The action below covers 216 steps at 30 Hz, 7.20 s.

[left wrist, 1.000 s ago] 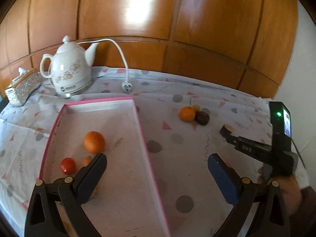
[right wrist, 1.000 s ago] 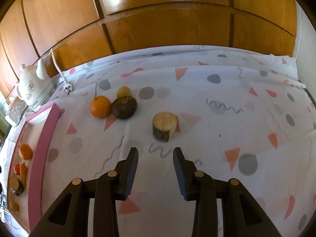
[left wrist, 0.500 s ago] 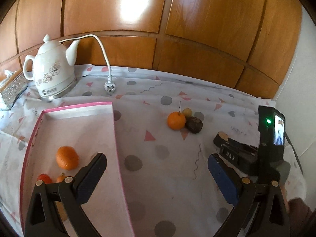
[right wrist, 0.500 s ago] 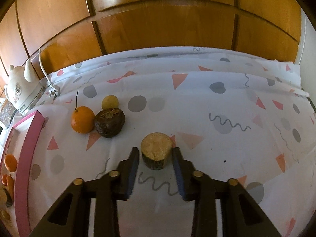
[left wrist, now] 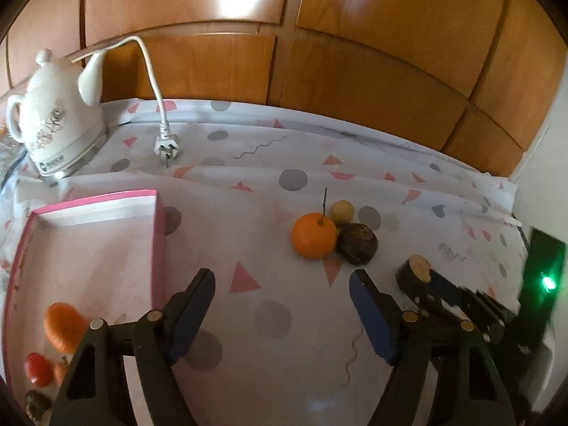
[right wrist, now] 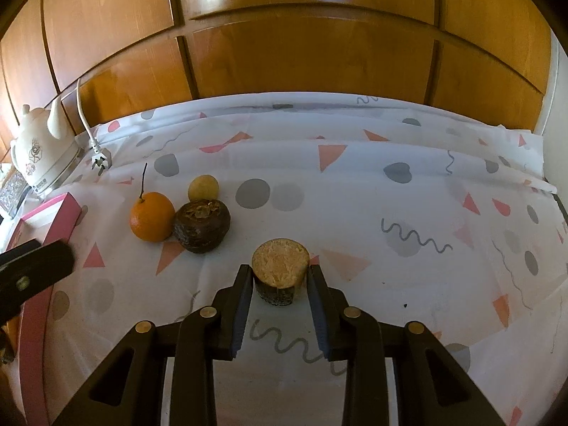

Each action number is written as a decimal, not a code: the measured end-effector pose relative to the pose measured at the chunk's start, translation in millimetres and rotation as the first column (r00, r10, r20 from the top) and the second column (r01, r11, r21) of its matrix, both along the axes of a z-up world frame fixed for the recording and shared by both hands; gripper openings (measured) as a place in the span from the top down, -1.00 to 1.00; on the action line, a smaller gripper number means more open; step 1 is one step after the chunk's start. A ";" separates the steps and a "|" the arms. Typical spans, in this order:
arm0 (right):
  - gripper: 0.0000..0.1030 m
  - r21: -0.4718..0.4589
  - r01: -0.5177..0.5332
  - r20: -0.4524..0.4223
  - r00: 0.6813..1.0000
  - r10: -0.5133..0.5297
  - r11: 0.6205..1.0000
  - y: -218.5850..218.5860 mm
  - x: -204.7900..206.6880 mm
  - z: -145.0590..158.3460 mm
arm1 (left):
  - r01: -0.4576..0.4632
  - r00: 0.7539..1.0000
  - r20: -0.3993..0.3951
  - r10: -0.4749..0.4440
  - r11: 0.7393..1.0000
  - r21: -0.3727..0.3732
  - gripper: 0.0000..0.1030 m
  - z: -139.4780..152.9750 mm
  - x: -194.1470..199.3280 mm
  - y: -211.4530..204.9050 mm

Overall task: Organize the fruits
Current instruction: 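Grasp the stemmed orange with the left gripper, then carry the orange and log piece into the tray and open both grippers, then grasp the dark round fruit with the right gripper while the left moves toward the yellow potato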

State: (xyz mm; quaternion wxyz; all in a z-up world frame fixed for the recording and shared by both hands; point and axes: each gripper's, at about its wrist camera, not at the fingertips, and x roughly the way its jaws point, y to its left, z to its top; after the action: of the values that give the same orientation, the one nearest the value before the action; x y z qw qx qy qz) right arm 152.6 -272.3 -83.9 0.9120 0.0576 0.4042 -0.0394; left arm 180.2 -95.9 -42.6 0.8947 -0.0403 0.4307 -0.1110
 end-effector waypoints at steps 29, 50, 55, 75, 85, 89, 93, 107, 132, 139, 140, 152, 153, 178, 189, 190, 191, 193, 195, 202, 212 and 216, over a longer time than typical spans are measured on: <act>0.39 0.032 -0.011 0.001 1.000 0.011 0.999 -4.9 -1.0 -1.6 | 0.017 0.993 -0.118 -0.033 0.991 -0.131 0.24 -37.4 63.1 -24.7; 0.39 0.038 -0.068 -0.010 0.998 0.069 0.997 0.2 -55.3 10.0 | 0.087 0.994 -0.062 -0.091 0.994 -0.060 0.25 -31.9 -70.3 -13.6; 0.39 0.013 -0.064 -0.002 0.998 0.064 0.998 1.8 -83.5 6.4 | 0.116 0.993 0.001 -0.116 0.993 -0.012 0.24 -36.2 -89.7 -21.0; 0.41 0.024 -0.043 0.015 0.999 0.043 0.999 4.5 -98.1 -9.6 | 0.127 0.992 0.020 -0.127 0.992 0.009 0.23 -48.3 -88.2 -24.6; 0.41 0.014 -0.031 0.005 0.999 0.031 0.999 7.0 -96.2 -8.2 | 0.129 0.991 0.025 -0.129 0.992 0.014 0.23 -48.4 -88.2 -25.1; 0.41 0.012 -0.021 0.004 1.000 0.021 1.000 7.4 -95.1 -8.1 | 0.129 0.991 0.026 -0.129 0.992 0.014 0.23 -48.7 -88.3 -24.8; 0.41 0.013 -0.019 0.009 1.000 0.019 1.000 7.6 -96.4 -7.7 | 0.129 0.991 0.026 -0.130 0.992 0.011 0.23 -48.7 -88.6 -24.1; 0.42 -0.004 -0.039 0.005 0.999 0.039 0.999 15.2 -103.4 -3.4 | 0.118 0.993 -0.020 -0.118 0.993 -0.023 0.24 -24.5 -100.5 -5.4; 0.42 0.077 -0.487 0.072 0.873 0.483 0.870 172.5 -73.8 53.4 | -0.317 0.945 0.077 0.317 0.948 -0.010 0.23 22.0 -87.0 187.5; 0.41 0.081 -0.532 0.055 0.847 0.530 0.843 210.2 -60.6 49.0 | -0.349 0.931 0.105 0.349 0.937 -0.016 0.02 26.3 -94.6 197.5; 0.39 0.086 -0.531 0.053 0.847 0.528 0.843 211.1 -60.8 48.3 | -0.351 0.931 0.105 0.350 0.936 -0.017 0.02 26.5 -95.3 197.8; 0.38 0.111 -0.439 0.053 0.898 0.436 0.892 181.7 -76.0 41.4 | -0.349 0.933 0.080 0.352 0.936 -0.047 -0.03 25.1 -112.8 184.7; 0.38 0.112 -0.430 0.053 0.903 0.427 0.896 178.1 -77.1 40.5 | -0.345 0.934 0.079 0.348 0.938 -0.046 -0.03 24.7 -113.8 182.8; 0.38 0.116 -0.294 0.045 0.956 0.290 0.949 133.4 -86.9 31.3 | -0.214 0.975 0.068 0.213 0.977 0.010 -0.03 15.9 -128.2 131.4; 0.38 0.084 -0.241 0.043 0.970 0.238 0.967 113.6 -88.1 28.1 | -0.165 0.984 0.068 0.163 0.986 0.032 -0.03 13.4 -128.4 114.2; 0.38 0.080 -0.233 0.040 0.972 0.230 0.969 110.4 -87.9 27.0 | -0.158 0.986 0.066 0.155 0.987 0.035 -0.03 12.9 -128.0 111.5; 0.38 0.078 -0.224 0.036 0.974 0.222 0.971 107.3 -87.7 26.0 | -0.152 0.987 0.064 0.150 0.988 0.035 -0.03 12.6 -127.4 109.6; 0.38 0.076 -0.200 0.029 0.980 0.199 0.977 98.9 -86.8 23.6 | -0.143 0.988 0.063 0.140 0.989 0.038 -0.03 12.5 -126.1 105.9; 0.38 0.076 -0.175 0.023 0.984 0.174 0.982 89.5 -85.6 22.0 | -0.130 0.990 0.063 0.127 0.991 0.042 -0.03 12.5 -124.3 100.7; 0.38 0.073 -0.082 -0.002 0.997 0.082 0.994 54.5 -76.6 14.7 | -0.086 0.995 0.048 0.084 0.995 0.051 -0.03 10.0 -116.2 79.5; 0.38 0.066 -0.038 -0.001 0.999 0.038 0.997 31.0 -61.5 14.4 | -0.028 0.999 0.029 0.027 0.998 0.061 -0.03 5.3 -96.8 49.0; 0.38 0.062 -0.031 -0.002 1.000 0.031 0.998 25.6 -51.4 14.1 | -0.019 1.000 0.019 0.018 0.998 0.059 -0.03 3.9 -83.6 36.8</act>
State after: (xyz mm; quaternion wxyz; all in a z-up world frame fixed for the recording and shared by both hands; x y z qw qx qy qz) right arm 101.1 -246.6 -69.8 0.9096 0.0796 0.4075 -0.0128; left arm 96.6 -59.2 -38.6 0.9005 -0.0166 0.4251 -0.0900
